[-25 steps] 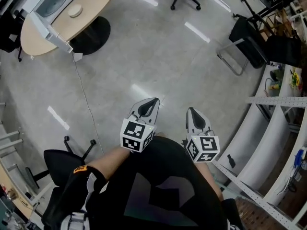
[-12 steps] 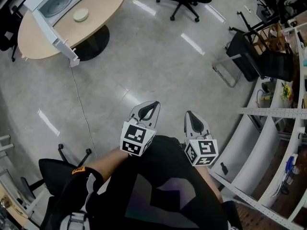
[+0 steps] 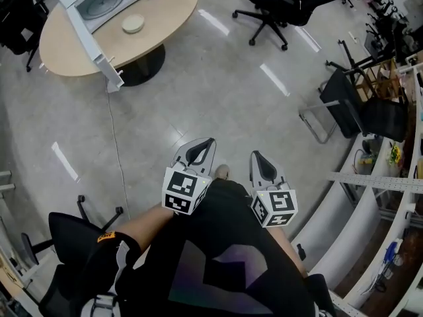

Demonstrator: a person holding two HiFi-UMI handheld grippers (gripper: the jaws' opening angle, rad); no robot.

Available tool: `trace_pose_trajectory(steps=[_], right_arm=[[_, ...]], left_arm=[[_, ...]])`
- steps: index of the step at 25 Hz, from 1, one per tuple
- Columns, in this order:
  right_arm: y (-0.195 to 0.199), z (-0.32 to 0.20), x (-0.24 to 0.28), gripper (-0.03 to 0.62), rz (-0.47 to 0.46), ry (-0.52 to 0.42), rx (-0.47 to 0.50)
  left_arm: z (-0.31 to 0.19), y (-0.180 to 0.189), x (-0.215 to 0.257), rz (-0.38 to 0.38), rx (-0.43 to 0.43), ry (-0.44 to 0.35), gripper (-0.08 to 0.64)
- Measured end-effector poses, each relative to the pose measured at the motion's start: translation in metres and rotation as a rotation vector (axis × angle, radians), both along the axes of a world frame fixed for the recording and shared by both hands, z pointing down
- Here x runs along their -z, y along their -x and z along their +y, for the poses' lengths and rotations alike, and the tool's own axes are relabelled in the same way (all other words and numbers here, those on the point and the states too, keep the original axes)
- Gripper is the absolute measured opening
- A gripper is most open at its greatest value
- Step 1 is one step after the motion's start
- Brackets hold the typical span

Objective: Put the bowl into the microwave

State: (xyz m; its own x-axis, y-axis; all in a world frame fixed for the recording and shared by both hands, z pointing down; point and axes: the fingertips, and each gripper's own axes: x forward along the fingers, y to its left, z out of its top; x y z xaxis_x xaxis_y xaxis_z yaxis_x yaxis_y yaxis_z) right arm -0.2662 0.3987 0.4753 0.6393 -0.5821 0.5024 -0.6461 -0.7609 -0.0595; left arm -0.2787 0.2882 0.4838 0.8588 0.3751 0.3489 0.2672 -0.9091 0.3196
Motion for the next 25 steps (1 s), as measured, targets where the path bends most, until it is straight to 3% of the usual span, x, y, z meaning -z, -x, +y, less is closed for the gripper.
trace_pose_trajectory(steps=[15,25], right_arm=[[-0.08,-0.076,-0.008,0.015,-0.027,-0.094,0.299],[-0.147,-0.099,-0.004,0.015,-0.04,-0.132,0.459]], left_arm=[[-0.07,-0.042,0.002,-0.013,0.331,-0.059,0.048],[-0.079,-0.096,0.006,-0.039,0.474,-0.079,0.048]])
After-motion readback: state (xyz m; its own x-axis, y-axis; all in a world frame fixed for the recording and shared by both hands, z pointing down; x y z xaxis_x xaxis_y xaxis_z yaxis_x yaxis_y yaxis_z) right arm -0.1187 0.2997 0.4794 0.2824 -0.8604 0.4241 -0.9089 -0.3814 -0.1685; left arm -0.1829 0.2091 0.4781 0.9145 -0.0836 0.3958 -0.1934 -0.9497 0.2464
